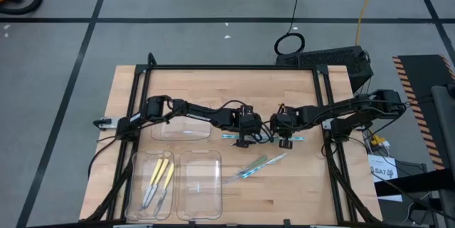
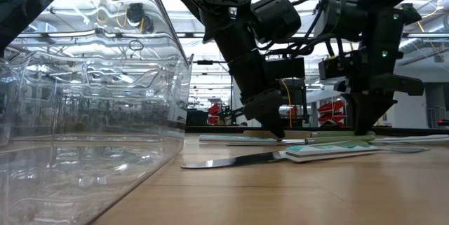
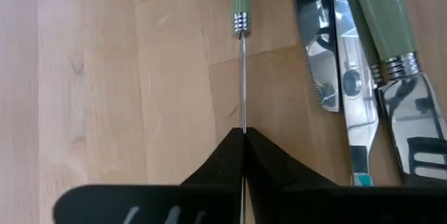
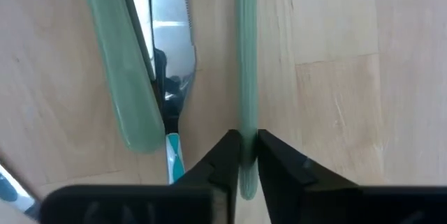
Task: Sort silverware by color (type)
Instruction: Put the bottom green table knife into the top transparent bin
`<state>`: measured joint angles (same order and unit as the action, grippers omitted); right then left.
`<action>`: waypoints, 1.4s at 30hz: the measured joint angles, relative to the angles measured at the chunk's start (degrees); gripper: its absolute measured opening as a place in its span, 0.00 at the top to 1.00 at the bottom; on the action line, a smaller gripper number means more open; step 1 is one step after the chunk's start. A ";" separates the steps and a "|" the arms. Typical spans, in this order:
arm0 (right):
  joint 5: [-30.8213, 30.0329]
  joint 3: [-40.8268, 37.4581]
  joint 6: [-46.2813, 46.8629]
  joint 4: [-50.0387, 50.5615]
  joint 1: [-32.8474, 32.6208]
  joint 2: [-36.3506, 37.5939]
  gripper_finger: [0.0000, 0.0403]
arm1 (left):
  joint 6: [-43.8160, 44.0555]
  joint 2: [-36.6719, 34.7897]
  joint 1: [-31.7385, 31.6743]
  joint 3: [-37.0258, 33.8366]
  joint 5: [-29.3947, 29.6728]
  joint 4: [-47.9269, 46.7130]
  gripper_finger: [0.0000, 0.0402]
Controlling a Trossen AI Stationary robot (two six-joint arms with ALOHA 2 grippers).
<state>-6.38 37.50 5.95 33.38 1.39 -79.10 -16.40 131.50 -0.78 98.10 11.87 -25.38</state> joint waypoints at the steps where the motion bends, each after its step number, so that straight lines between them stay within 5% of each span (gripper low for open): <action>1: -0.60 0.26 0.02 0.36 -0.11 0.26 0.87 | 0.08 0.00 -0.06 0.02 -0.04 -0.02 0.98; 14: -3.77 -0.02 -1.39 -3.49 -0.12 -0.14 0.67 | 2.14 -0.09 -0.87 0.04 -3.32 -0.53 0.98; 18: -1.02 -0.37 -2.10 -4.23 0.48 -2.29 0.72 | 2.40 -0.09 -0.85 0.04 -3.36 -0.50 0.98; 24: -0.95 -0.39 -0.22 -2.39 -0.03 -1.46 0.94 | 3.43 -0.09 -0.81 0.09 -3.26 -0.62 0.96; 28: -0.90 -0.57 2.36 -1.17 -0.99 0.02 0.92 | 6.52 0.17 -0.19 3.61 2.97 -6.85 0.88; 34: 2.08 -0.59 6.15 2.49 -3.26 3.60 0.94 | 14.72 0.05 1.67 13.50 3.55 -24.75 0.74; 42: 1.98 -0.59 12.29 2.83 -9.64 9.77 0.94 | 17.47 -0.60 7.68 18.24 6.76 -34.85 0.74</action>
<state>-4.40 36.91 18.24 36.21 -8.25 -69.33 1.07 130.90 6.91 116.35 18.63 -60.23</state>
